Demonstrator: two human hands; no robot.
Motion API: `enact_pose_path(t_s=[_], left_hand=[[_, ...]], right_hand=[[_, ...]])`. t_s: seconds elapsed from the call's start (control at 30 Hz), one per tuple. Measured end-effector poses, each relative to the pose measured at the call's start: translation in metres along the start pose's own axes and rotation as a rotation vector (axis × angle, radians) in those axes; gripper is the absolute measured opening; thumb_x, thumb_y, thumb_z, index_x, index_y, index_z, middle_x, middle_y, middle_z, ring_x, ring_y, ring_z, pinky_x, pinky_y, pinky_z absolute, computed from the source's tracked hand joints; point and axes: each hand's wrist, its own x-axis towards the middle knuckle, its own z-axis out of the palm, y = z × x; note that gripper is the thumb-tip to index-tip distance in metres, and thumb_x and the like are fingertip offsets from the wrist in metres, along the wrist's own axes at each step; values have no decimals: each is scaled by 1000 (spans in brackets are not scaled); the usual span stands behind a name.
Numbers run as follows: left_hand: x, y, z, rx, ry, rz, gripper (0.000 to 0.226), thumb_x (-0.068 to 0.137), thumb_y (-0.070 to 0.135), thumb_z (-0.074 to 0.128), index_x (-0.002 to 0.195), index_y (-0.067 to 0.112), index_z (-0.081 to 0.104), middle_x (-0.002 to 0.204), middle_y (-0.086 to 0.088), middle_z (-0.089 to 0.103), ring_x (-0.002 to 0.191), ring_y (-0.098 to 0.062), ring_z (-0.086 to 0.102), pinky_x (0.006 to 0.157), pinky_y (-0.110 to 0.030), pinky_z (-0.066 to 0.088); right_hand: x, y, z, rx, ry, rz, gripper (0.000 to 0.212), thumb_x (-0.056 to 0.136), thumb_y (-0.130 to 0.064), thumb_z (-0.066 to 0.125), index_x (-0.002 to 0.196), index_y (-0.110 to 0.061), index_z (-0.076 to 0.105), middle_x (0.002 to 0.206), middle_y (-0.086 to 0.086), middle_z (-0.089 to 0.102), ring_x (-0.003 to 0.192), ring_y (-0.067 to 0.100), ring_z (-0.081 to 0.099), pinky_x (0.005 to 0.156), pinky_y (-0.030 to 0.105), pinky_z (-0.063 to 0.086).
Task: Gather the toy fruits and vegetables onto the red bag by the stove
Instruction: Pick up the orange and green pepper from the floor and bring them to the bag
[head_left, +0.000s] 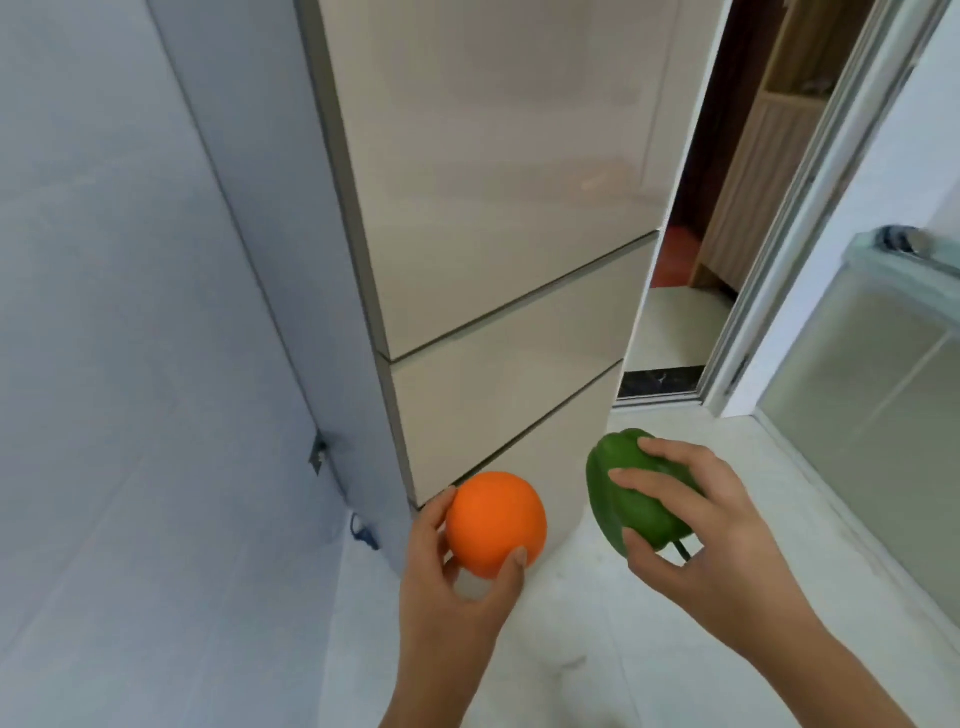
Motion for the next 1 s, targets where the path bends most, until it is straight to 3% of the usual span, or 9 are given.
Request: enact_pose_path(t_s=[0.17,0.27,0.43,0.53,0.73,0.8,0.93,1.0], left_hand=[[26,15,66,-26,-170,74,67,57,42,82,111,41,44,118,26,41,104,-2,51,73,-10,48],[40,20,116,-54,-290,76,67,49,50,73,110,42,46,118,24,45,102,5,50,72,-10,49],[59,26,216,-76,-478,60,64,53,35,75,110,41,47,123,15,47,103,-9,54,70,-7,47],[75,34,278,-69,-577,69,63,54,36,75,110,44,45,124,16,46,104,-10,54,71,-10,49],[114,51,402,-59,-706,68,63,58,38,78,110,48,43,123,21,44,105,-9,54,72,-14,50],[126,51,436,-60,-734,67,64,58,39,77,111,48,43,123,22,43,104,-8,54,73,-13,50],[151,40,491,-45,-799,44,69,51,49,74,113,45,43,125,20,43,106,-13,54,81,-23,52],[171,32,516,-34,-822,19,68,52,46,75,113,45,43,125,20,42,105,-15,54,82,-27,53]], right_hand=[[-4,38,-43,-46,176,156,37,69,-37,55,106,-35,57,117,-3,50,107,24,50,83,5,37],[-8,69,-67,-99,227,225,38,69,-36,56,107,-35,56,117,-1,51,106,27,51,83,6,37],[-8,139,-113,-170,320,327,37,69,-35,57,106,-36,57,116,-3,50,105,24,51,82,4,36],[2,188,-140,-210,367,371,37,69,-37,54,106,-35,57,115,0,51,103,25,51,83,9,37],[35,283,-186,-233,431,426,38,69,-36,54,107,-34,57,116,-1,50,104,25,51,84,30,45],[45,310,-195,-253,436,453,38,69,-36,53,107,-35,56,116,-1,49,103,26,52,83,31,44],[61,359,-202,-240,456,513,38,69,-37,54,107,-36,56,117,-6,48,105,22,50,84,18,41],[73,383,-201,-259,467,544,38,68,-37,54,107,-37,56,117,-9,46,104,23,51,82,20,43]])
